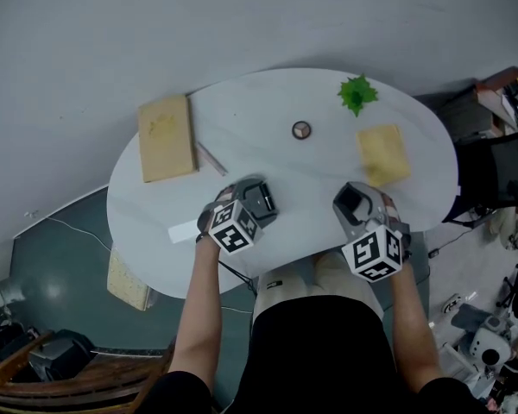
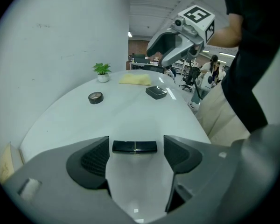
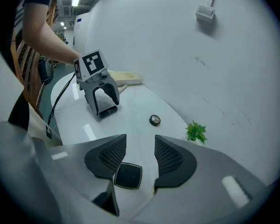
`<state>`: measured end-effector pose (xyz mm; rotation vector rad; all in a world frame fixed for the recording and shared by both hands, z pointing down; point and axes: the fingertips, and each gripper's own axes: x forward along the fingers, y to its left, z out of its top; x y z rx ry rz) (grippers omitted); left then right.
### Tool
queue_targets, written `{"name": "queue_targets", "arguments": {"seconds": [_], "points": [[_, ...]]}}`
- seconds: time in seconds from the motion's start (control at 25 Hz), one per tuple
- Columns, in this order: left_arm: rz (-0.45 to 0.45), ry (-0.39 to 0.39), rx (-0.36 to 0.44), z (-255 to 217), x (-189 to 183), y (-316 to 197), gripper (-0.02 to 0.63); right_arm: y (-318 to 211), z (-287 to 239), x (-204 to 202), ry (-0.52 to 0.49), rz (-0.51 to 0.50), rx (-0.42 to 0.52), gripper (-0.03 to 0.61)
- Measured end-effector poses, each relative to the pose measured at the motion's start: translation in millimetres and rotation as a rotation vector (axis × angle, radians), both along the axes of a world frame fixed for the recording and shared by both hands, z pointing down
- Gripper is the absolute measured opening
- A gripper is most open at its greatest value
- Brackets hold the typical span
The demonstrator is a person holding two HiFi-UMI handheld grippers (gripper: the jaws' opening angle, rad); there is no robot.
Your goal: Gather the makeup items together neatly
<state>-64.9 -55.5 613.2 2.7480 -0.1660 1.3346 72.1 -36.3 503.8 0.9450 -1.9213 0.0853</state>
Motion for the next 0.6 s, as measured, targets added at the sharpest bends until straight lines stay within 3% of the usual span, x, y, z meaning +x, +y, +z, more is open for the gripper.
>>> {"name": "queue_targets", "arguments": {"seconds": [0.36,0.6], "points": [[-0.083,0.095,0.014,-30,2,-3,0.348,8,6,10,-0.018,0.022,-0.023,0.188],[-0.122,0.142,0.025,-50,2,5,0.348,19,23,16,-0.03,0.017,-0.076,0.23]]}}
